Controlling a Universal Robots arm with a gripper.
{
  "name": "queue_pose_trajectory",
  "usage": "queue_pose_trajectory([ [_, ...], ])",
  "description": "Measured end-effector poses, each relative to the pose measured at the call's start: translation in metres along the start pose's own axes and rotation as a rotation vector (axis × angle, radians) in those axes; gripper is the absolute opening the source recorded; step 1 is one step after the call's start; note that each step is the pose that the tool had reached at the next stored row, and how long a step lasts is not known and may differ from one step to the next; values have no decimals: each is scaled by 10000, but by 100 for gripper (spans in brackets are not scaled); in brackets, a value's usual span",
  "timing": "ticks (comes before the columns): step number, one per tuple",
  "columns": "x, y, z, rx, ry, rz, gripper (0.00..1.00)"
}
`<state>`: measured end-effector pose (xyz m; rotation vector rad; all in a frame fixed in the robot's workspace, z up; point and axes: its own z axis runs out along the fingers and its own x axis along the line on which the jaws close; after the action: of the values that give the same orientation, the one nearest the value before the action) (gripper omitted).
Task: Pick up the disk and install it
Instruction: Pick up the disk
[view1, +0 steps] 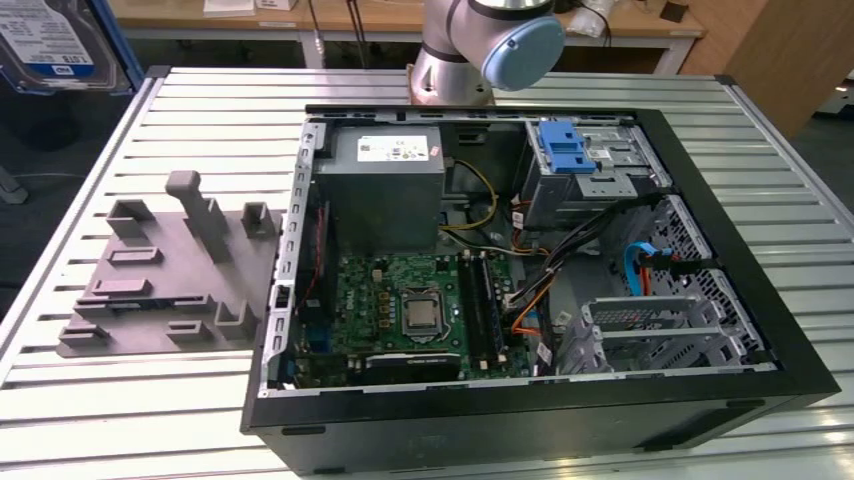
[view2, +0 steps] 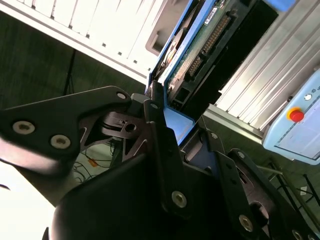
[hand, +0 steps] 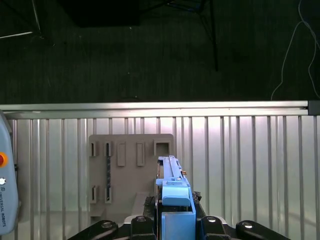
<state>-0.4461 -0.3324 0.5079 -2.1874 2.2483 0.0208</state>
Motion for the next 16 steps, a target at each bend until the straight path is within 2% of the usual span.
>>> queue_pose_trajectory([
  [6, 80, -3, -2, 0, 0, -1, 36],
  [16, 83, -17, -2, 1, 0, -1, 36],
])
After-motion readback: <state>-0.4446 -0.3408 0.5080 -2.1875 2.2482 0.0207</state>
